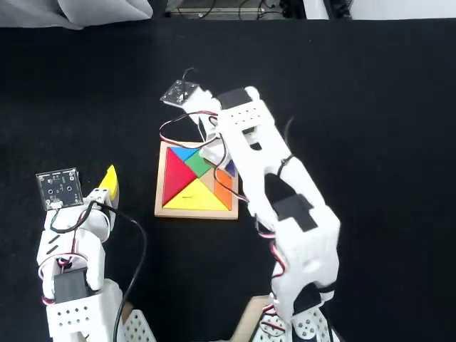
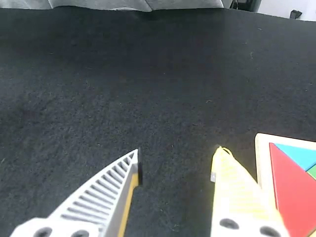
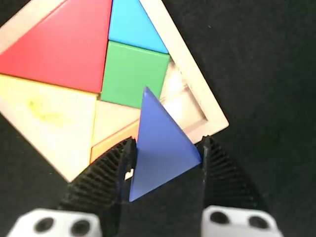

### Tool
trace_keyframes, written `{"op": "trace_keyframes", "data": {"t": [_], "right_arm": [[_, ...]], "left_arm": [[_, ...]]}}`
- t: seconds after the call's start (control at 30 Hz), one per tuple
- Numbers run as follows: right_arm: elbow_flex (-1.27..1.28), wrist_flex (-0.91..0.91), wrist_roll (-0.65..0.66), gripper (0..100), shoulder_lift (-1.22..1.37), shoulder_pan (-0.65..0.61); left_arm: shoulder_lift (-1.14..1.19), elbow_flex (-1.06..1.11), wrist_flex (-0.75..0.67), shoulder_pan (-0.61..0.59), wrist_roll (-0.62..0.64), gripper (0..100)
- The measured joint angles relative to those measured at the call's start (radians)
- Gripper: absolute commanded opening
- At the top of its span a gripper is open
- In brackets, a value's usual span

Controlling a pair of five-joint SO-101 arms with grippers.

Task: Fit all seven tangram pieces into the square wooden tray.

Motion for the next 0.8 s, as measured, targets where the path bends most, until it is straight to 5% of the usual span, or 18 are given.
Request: {"op": "trace_keyframes", "data": {"t": [0.8], "right_arm": [[-0.126,0.000,-0.049,23.4,0.135,0.000]], "left_arm": [[0.000,0.000,0.000,0.000,0.000,24]]}}
